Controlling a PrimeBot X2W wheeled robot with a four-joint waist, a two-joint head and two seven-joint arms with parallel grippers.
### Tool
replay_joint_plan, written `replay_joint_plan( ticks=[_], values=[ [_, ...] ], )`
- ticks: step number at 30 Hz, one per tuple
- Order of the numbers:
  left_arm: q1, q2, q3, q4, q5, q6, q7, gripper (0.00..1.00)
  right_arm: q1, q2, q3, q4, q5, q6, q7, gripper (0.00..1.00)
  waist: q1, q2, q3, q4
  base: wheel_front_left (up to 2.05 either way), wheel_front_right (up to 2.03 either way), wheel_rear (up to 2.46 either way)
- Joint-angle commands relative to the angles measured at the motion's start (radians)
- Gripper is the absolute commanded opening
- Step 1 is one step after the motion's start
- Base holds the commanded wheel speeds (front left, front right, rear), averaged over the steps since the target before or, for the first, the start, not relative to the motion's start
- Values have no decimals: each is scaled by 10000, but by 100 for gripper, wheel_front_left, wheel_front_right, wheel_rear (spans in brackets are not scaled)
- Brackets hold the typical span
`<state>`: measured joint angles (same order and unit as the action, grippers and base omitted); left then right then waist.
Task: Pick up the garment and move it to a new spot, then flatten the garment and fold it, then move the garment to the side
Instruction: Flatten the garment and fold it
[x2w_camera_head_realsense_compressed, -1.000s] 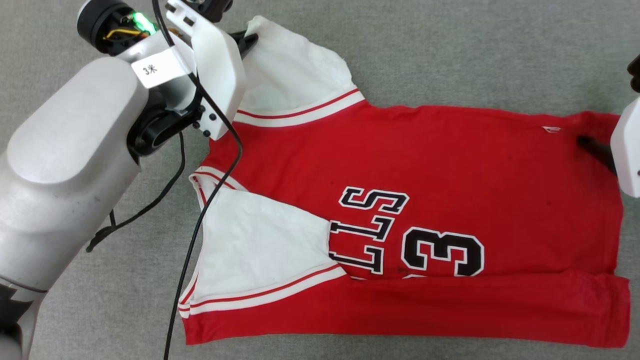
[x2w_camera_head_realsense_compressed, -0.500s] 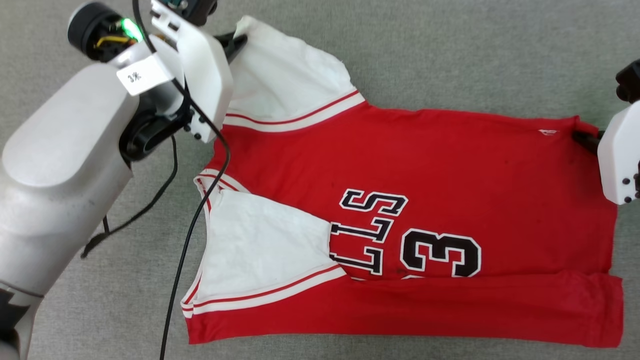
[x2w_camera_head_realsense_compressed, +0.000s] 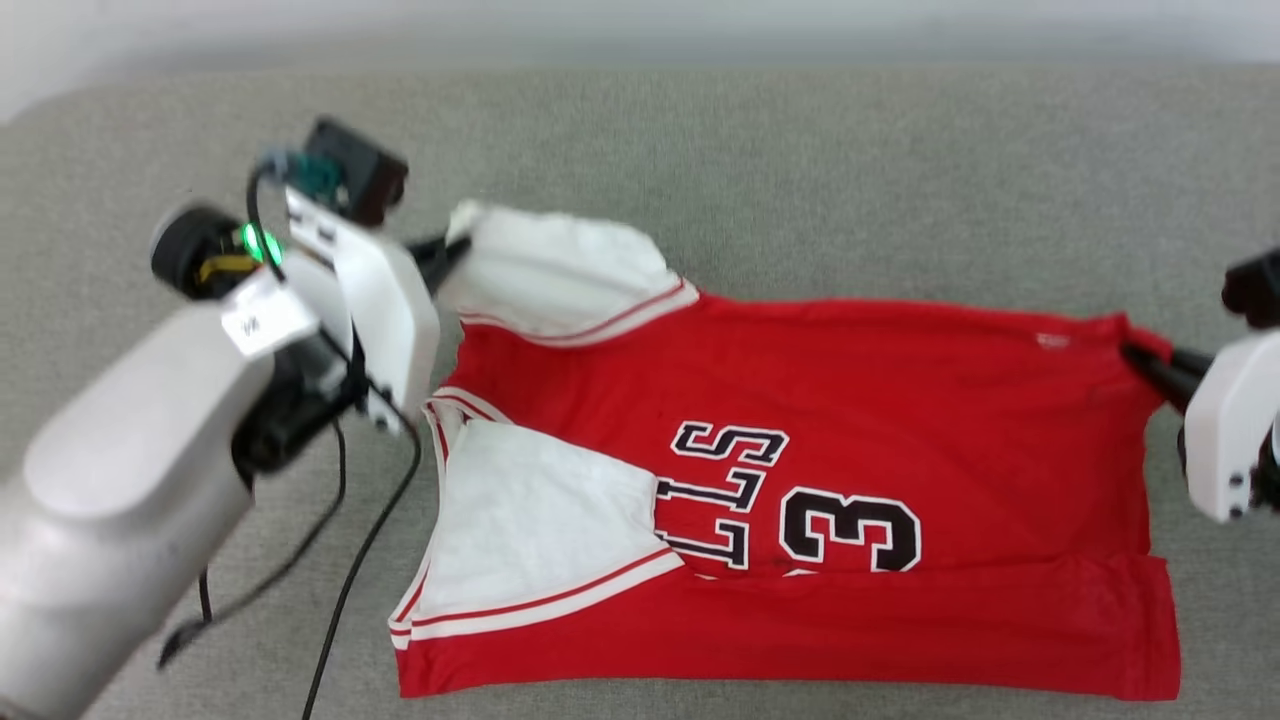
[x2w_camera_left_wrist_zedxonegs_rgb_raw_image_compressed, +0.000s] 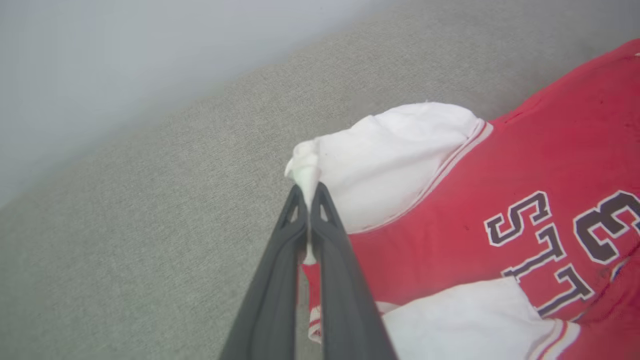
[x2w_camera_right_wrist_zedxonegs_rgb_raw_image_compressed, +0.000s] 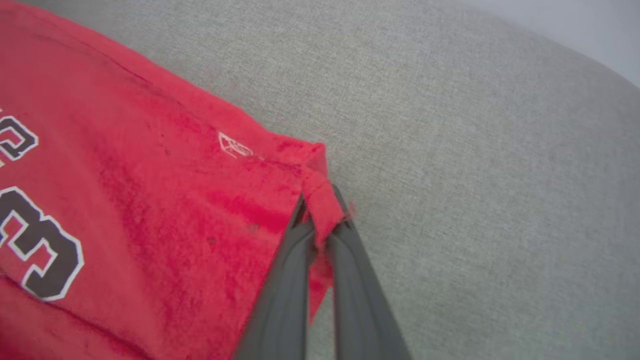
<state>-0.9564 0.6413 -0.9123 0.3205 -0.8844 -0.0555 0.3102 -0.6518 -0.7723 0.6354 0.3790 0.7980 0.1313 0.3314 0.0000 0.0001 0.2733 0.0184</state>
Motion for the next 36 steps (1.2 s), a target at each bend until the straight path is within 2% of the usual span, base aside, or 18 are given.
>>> replay_joint_plan(
  ticks=[1,9,14,20,27,32,33,34,35,36],
  values=[
    [346,86,-37,-149,-43,117,-85,0,258,-98,10,-89,31,-12,-124,0,0,-1,-326,13,0,0,0],
    [2424,656,-311,-1298,-475,864,-334,0,2039,-322,-320,-722,41,-12,-719,0,0,-1,-1066,33,0,0,0],
    [3806,1002,-534,-1934,-769,1339,-511,0,3475,-233,-811,-1068,76,-12,-825,0,0,-1,-1444,54,0,0,0],
    [4830,1278,-631,-2125,-1089,1691,-733,0,4665,-52,-1404,-1409,-52,-12,-866,0,0,-1,-1600,30,0,0,0],
    [5429,1151,-709,-1929,-1341,1877,-863,0,5671,386,-1890,-1436,-294,-12,-685,0,0,-1,-1542,-16,0,0,0],
    [5593,989,-697,-1655,-1431,1947,-1027,0,5984,935,-2008,-1084,-184,-10,-578,0,0,-1,-1477,-70,0,0,0],
    [5573,960,-707,-1604,-1361,1974,-1087,27,5979,1011,-2049,-987,-233,-12,-640,0,0,-1,-1494,-60,0,0,0],
    [5515,919,-675,-1569,-1260,2009,-1222,100,5980,1119,-2104,-938,-193,-12,-680,37,0,-1,-1525,-59,0,0,0],
    [5467,859,-612,-1534,-1221,2063,-1381,100,5968,1171,-2176,-928,-157,-12,-753,100,0,-1,-1579,-59,0,0,0],
    [5441,836,-602,-1499,-1153,2089,-1523,100,5961,1163,-2264,-946,-138,-12,-794,100,0,-1,-1640,-51,0,0,0]
  ],
)
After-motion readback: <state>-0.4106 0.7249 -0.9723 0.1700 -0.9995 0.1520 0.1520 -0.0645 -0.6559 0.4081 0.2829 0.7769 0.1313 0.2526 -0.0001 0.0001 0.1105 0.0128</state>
